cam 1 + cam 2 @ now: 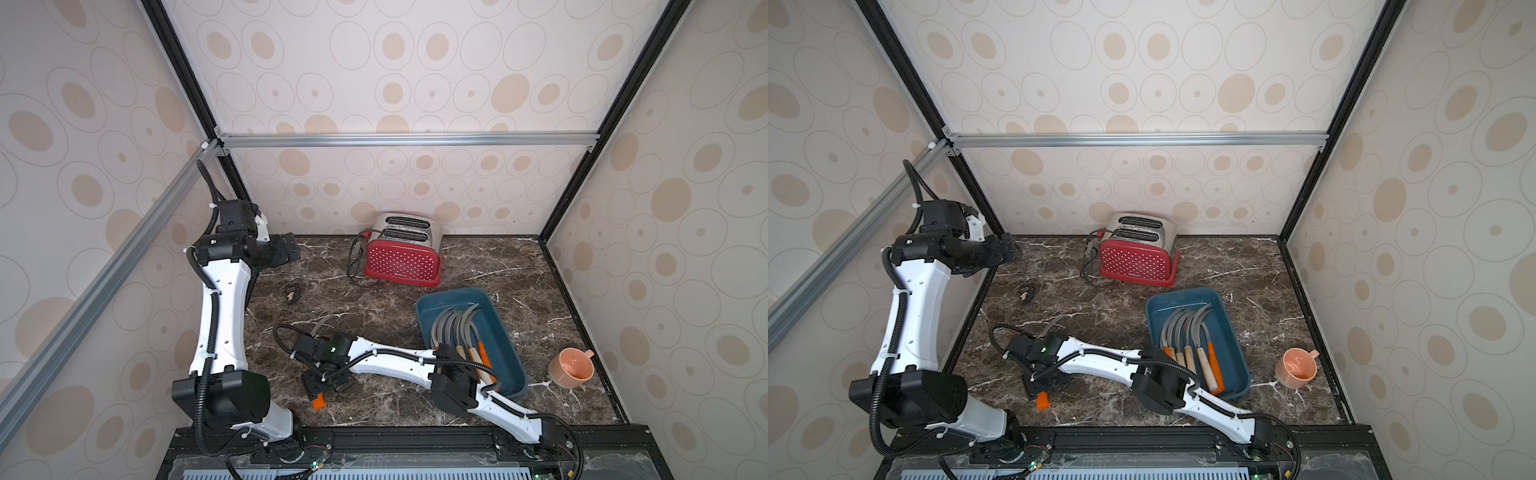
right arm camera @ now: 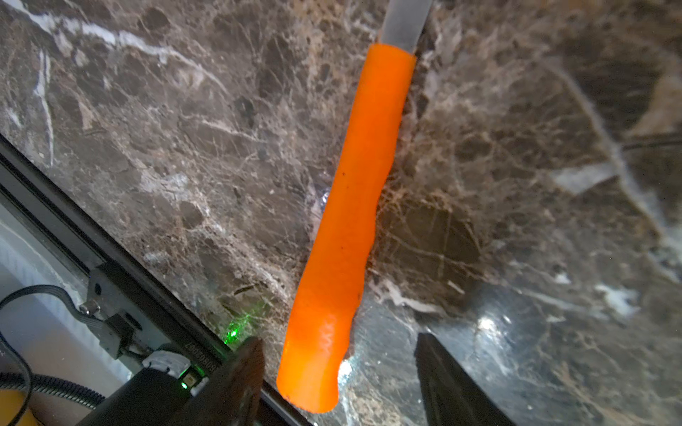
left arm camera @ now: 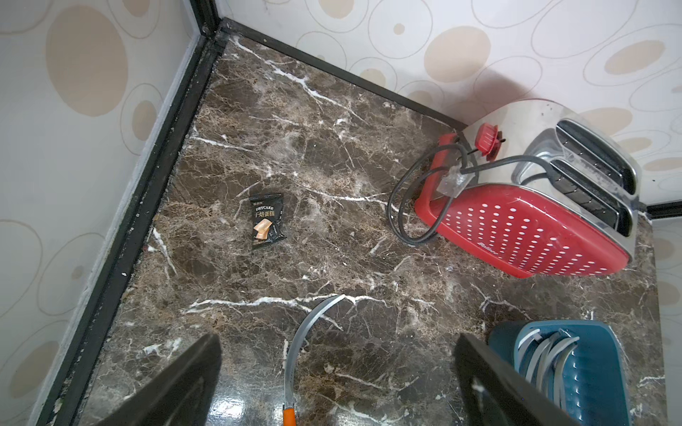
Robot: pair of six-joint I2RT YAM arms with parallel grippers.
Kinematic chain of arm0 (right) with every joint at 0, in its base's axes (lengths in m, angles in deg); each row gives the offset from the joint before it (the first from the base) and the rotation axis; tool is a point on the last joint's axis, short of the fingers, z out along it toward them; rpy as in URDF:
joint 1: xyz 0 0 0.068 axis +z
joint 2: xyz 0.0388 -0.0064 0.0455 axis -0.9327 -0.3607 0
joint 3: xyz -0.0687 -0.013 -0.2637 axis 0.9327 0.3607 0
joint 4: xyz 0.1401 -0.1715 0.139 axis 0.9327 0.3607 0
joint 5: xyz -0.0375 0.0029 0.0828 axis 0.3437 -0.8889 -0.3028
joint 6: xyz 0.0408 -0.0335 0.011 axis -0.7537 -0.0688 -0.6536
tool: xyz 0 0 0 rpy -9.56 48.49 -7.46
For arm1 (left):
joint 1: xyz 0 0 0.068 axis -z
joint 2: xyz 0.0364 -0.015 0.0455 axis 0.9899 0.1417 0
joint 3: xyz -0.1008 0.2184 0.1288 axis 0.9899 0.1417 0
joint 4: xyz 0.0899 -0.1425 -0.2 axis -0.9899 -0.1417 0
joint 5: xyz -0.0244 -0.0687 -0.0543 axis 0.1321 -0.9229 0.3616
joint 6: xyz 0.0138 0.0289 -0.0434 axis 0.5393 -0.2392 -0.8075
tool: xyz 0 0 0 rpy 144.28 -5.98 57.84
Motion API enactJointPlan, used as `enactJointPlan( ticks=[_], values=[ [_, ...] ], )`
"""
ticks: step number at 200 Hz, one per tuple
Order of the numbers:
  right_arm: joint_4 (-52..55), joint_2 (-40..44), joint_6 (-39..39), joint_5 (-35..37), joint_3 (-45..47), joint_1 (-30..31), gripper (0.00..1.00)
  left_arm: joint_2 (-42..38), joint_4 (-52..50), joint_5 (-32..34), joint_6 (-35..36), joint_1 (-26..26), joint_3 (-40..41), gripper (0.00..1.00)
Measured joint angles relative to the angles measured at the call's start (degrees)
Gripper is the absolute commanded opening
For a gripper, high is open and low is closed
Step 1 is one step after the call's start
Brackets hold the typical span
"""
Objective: Put small sickles into storage boxes
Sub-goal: Pick up the sickle at the center of the board.
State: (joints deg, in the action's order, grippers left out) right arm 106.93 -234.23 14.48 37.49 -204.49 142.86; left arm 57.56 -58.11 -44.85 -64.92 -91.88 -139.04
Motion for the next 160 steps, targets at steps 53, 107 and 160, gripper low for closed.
enactJointPlan(
  ticks=[53,107,160],
  values=[
    [2.60,-2.38,0.22,0.04,-2.89,0.35,0.64,0.04,0.35,-1.55,-0.79,0.00,0.28,0.99],
    [5.75,-3.67,0.59,0.66,-5.20,0.57,0.61,0.04,0.50,-2.49,-1.31,0.00,0.66,0.99],
    [9.14,-3.91,1.29,2.51,-6.32,0.68,0.58,0.07,0.70,-3.37,-1.70,0.00,0.90,0.99]
  ],
)
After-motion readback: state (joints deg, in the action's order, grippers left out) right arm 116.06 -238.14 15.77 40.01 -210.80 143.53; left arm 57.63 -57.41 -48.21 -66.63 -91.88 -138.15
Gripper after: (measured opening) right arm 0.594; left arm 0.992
